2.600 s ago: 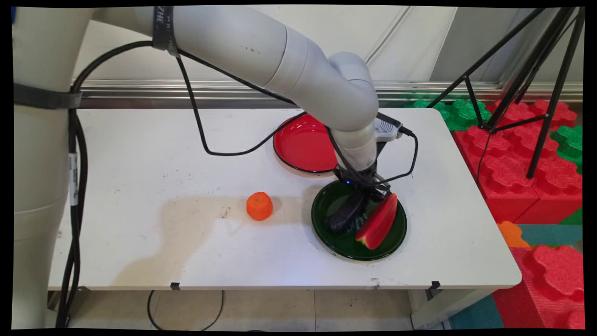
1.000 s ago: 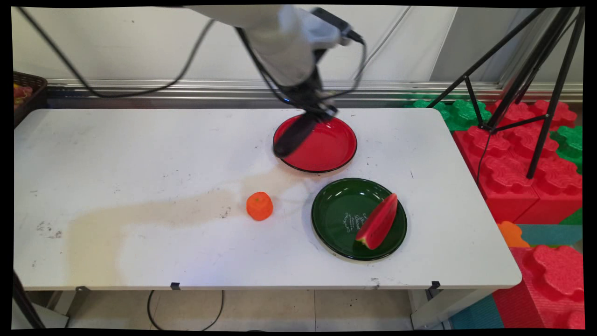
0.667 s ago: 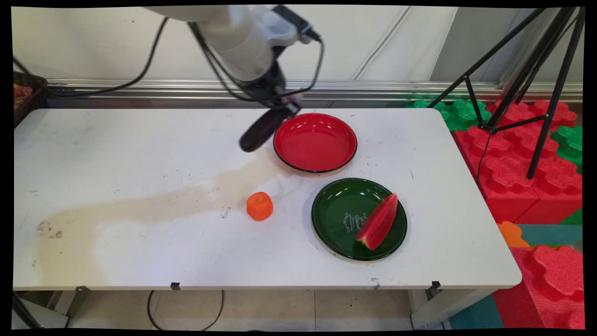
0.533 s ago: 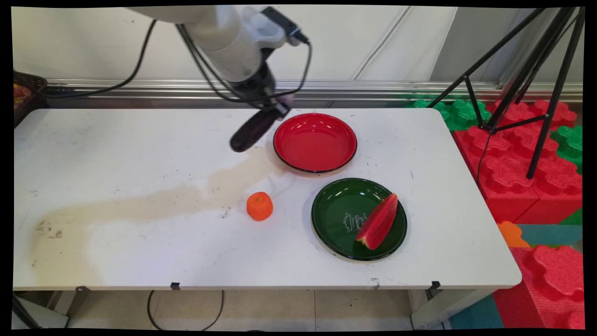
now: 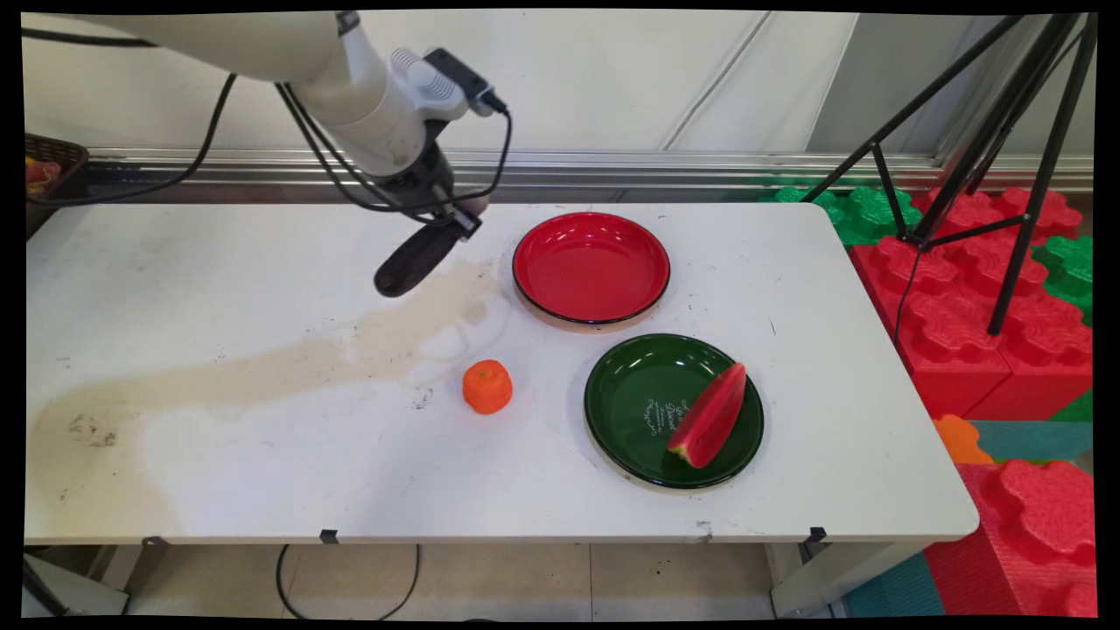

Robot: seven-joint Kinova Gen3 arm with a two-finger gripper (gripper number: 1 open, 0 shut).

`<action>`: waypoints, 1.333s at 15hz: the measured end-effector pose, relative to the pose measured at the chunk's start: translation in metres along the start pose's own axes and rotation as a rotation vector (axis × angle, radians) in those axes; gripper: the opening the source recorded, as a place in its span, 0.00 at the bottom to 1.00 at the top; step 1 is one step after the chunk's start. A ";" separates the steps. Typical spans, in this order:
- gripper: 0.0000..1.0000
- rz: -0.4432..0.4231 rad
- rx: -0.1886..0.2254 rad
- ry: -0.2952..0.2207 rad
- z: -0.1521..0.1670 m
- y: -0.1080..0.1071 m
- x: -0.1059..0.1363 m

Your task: Place the picked object on the table

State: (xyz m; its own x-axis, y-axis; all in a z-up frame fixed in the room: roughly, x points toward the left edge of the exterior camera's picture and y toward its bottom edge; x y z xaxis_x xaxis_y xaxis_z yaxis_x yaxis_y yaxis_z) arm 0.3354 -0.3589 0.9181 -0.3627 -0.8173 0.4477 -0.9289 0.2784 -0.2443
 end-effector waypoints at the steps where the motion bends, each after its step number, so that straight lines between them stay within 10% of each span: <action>1: 0.00 -0.006 0.004 -0.006 0.004 -0.003 -0.003; 20: 0.00 -0.098 -0.021 -0.070 0.101 -0.027 -0.032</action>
State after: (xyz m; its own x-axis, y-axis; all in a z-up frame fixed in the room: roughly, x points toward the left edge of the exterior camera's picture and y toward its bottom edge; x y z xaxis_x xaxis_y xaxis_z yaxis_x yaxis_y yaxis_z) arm 0.3799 -0.3914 0.8241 -0.2649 -0.8739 0.4076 -0.9612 0.2054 -0.1843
